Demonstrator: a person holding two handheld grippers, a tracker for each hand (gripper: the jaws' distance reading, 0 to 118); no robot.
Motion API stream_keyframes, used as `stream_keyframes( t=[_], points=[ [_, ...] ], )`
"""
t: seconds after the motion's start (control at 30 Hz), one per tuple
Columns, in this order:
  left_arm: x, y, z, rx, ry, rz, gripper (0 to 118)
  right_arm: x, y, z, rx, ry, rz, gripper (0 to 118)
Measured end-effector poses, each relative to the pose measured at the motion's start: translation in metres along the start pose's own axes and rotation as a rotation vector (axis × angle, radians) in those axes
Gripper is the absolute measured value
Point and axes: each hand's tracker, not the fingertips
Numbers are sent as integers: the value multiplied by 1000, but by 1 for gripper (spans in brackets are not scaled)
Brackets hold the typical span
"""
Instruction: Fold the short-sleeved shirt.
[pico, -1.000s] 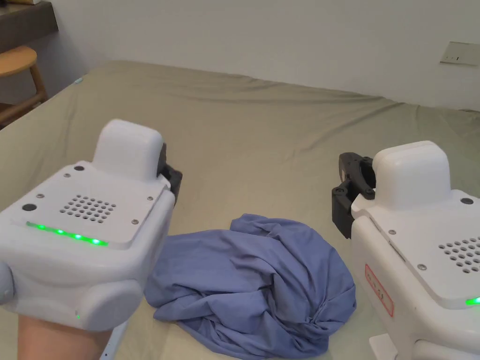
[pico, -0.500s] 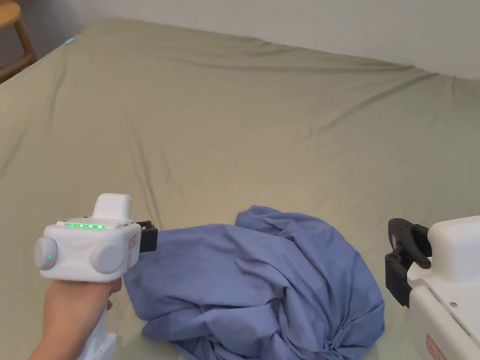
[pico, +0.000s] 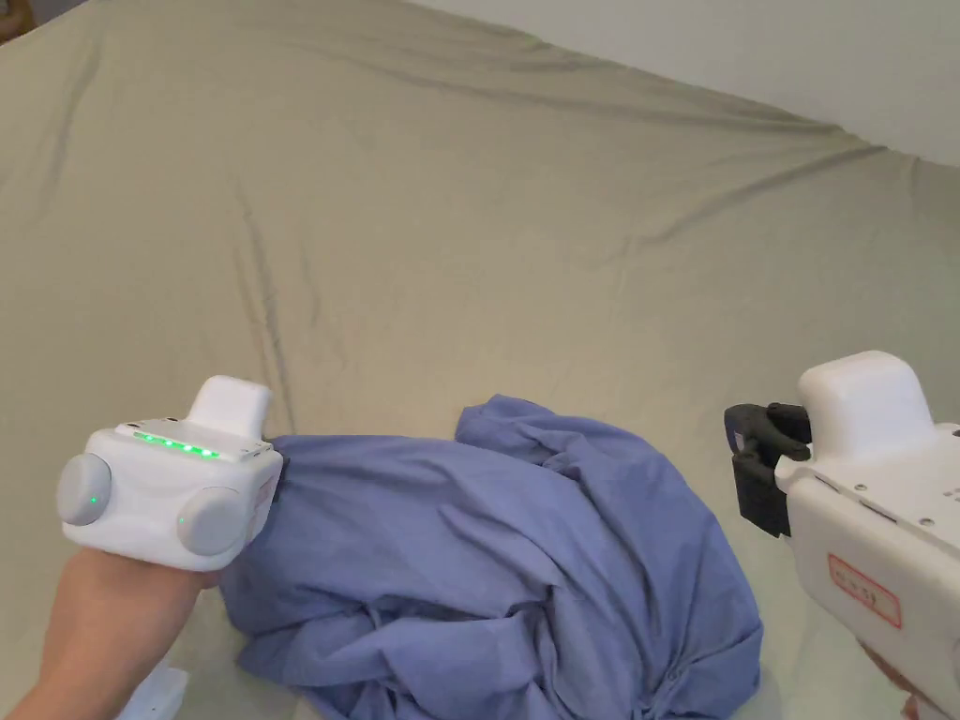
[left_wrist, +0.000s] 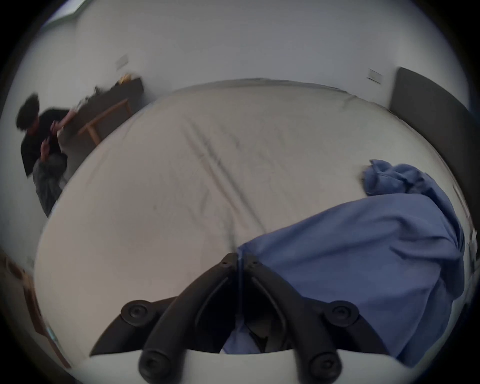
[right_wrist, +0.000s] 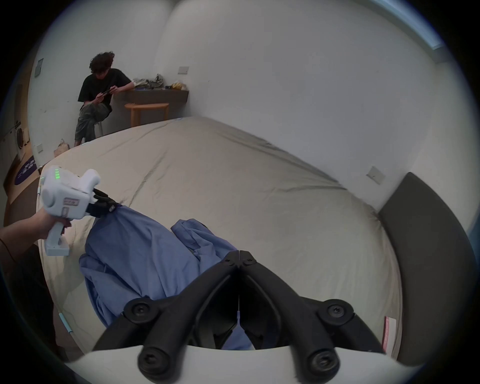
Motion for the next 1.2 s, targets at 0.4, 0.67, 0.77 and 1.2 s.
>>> stream_keyframes(
  t=[0.4,0.67,0.77,1.2],
  points=[
    [-54,-36,108,127,72,124,0,29,1,-215,-511,170,27,106],
    [-51,-46,103,97,72,106,0,13,-25,-230,-582,298,-52,40],
    [-49,-41,106,106,72,103,0,7,-20,-210,-512,342,-25,12],
    [-51,39,214,410,129,42,0,91,39,18,-60,92,-161,12]
  ],
)
